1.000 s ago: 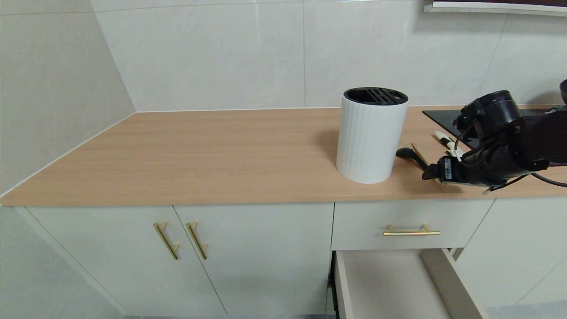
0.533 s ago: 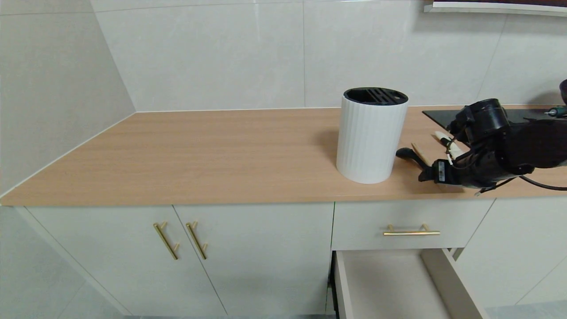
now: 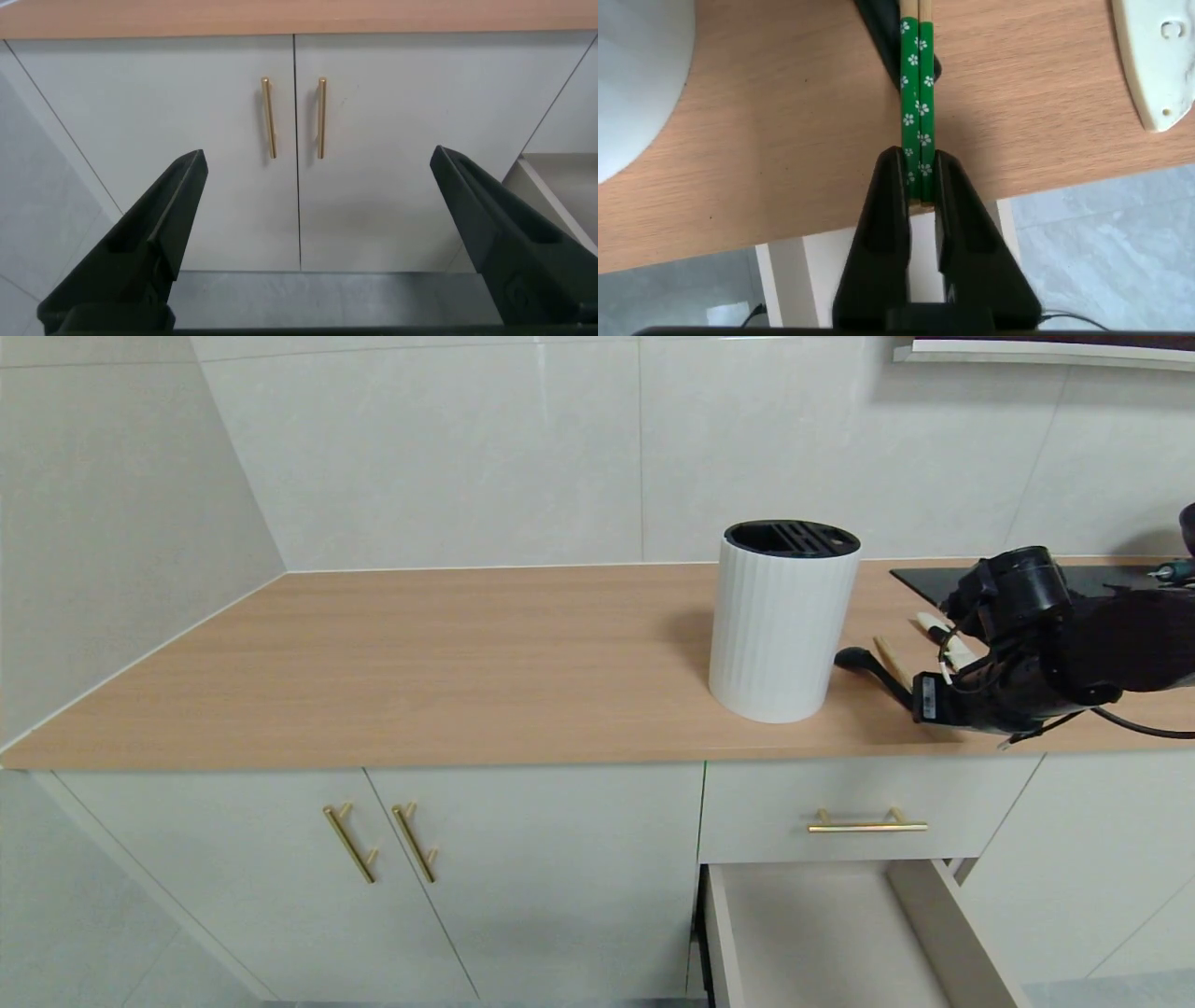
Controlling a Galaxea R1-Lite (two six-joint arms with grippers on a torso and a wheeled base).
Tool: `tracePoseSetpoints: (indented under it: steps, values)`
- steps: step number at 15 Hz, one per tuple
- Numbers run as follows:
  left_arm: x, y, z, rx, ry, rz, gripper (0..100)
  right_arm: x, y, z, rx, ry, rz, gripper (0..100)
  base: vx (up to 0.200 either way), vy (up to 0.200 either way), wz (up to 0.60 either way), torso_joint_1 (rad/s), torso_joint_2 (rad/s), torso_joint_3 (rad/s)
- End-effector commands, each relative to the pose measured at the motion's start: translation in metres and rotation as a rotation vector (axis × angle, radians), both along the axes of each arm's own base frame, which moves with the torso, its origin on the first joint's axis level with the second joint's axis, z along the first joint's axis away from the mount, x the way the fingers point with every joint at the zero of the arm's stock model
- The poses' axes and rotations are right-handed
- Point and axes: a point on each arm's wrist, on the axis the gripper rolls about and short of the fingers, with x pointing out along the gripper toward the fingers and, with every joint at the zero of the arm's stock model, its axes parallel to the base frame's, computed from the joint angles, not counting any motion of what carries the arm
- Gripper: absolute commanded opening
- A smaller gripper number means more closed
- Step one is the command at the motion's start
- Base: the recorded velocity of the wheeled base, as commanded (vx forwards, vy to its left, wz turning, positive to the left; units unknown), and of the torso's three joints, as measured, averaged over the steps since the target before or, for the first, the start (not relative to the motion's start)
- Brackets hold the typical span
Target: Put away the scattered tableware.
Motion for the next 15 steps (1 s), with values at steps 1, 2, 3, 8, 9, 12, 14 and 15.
tracePoseSetpoints:
  steps: [1, 2, 3, 8, 9, 12, 14, 15]
  values:
    - [0.000, 0.000, 0.000, 0.000, 0.001, 0.001, 100, -0.006, -0.001, 0.010, 0.005, -0.026, 0.001, 0, 0.000, 0.000, 0.00, 0.000, 0.00, 0.000]
    - [0.000, 0.000, 0.000, 0.000, 0.001, 0.001, 100, -0.010, -0.002, 0.015, 0.007, -0.039, 0.001, 0, 0.000, 0.000, 0.00, 0.000, 0.00, 0.000]
    - [0.000, 0.000, 0.000, 0.000, 0.001, 0.001, 100, -0.014, -0.002, 0.020, 0.010, -0.054, 0.001, 0, 0.000, 0.000, 0.00, 0.000, 0.00, 0.000]
    - [0.000, 0.000, 0.000, 0.000, 0.001, 0.001, 100, -0.072, -0.012, 0.063, 0.045, -0.176, 0.010, 0, 0.000, 0.000, 0.00, 0.000, 0.00, 0.000]
    - [0.000, 0.000, 0.000, 0.000, 0.001, 0.001, 100, -0.088, -0.014, 0.070, 0.060, -0.198, 0.022, 0, 0.000, 0.000, 0.00, 0.000, 0.00, 0.000]
    - [0.000, 0.000, 0.000, 0.000, 0.001, 0.001, 100, -0.135, -0.017, 0.070, 0.106, -0.212, 0.108, 0, 0.000, 0.000, 0.00, 0.000, 0.00, 0.000]
    - [0.000, 0.000, 0.000, 0.000, 0.001, 0.001, 100, -0.161, -0.022, 0.070, 0.114, -0.232, 0.119, 0, 0.000, 0.000, 0.00, 0.000, 0.00, 0.000]
    - [0.000, 0.000, 0.000, 0.000, 0.001, 0.001, 100, -0.166, -0.023, 0.069, 0.118, -0.233, 0.126, 0, 0.000, 0.000, 0.00, 0.000, 0.00, 0.000]
